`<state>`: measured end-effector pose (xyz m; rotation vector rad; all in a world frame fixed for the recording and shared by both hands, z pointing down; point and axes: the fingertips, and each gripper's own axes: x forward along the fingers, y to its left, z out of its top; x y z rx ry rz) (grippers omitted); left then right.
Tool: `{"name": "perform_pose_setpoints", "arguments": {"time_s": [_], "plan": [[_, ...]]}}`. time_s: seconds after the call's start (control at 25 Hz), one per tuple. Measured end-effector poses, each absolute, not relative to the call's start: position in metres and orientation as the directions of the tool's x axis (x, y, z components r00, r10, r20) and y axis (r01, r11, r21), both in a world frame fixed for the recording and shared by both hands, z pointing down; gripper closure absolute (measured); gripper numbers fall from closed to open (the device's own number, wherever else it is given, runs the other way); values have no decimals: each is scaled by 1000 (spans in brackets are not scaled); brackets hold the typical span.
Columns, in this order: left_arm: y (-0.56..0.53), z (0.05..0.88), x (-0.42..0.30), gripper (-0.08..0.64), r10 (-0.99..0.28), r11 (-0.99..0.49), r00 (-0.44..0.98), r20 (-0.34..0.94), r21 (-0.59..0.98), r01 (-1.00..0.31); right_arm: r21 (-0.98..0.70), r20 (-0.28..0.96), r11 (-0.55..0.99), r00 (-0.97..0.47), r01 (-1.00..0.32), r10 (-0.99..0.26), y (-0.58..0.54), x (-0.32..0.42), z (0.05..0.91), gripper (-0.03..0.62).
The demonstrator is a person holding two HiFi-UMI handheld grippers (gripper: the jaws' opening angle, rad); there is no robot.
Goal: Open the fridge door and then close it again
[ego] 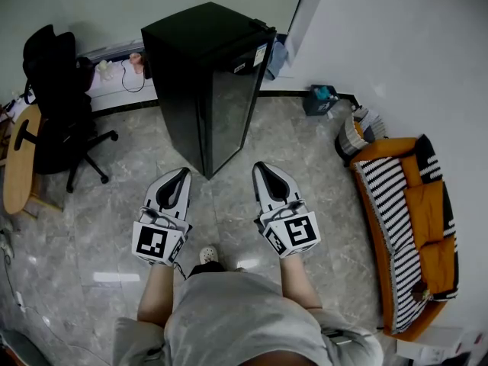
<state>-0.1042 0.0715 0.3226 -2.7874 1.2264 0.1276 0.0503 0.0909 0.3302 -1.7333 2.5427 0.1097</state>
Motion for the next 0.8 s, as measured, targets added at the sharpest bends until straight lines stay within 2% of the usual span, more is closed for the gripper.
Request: {"name": "perform_pose_setpoints", "arguments": {"time_s": [0.8], "plan": [[3, 335, -128, 543, -677, -727, 728, -107, -53, -684, -3, -86, 277, -276, -961, -957, 39, 30, 346, 566]]}}
